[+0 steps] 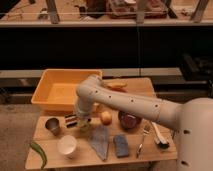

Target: Place eraser in plastic cup

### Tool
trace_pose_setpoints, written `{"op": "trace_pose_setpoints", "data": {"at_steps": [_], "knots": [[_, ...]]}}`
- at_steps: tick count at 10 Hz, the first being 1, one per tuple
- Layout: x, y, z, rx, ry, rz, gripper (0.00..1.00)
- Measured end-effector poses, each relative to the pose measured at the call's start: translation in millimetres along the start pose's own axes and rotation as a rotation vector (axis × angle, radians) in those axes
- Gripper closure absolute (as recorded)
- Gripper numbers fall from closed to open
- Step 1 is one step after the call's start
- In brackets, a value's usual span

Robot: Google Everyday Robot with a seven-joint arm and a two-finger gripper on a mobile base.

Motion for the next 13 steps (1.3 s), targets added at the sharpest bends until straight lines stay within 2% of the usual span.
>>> {"op": "trace_pose_setpoints", "data": {"at_steps": [4, 6, 7, 9, 13], "knots": [[-16.9, 2.6, -5.8, -0.013, 0.011, 0.034, 1.0], [-16.0, 2.8, -4.6, -0.008, 0.02, 0.026, 1.0], [-14.6, 3.2, -5.1, -0.007, 0.027, 0.021, 0.96], [-15.0, 2.9, -7.2, -0.007, 0.029, 0.02, 0.78], [-12.4, -0.9, -4.2, 0.003, 0.025, 0.01, 0.36]]}}
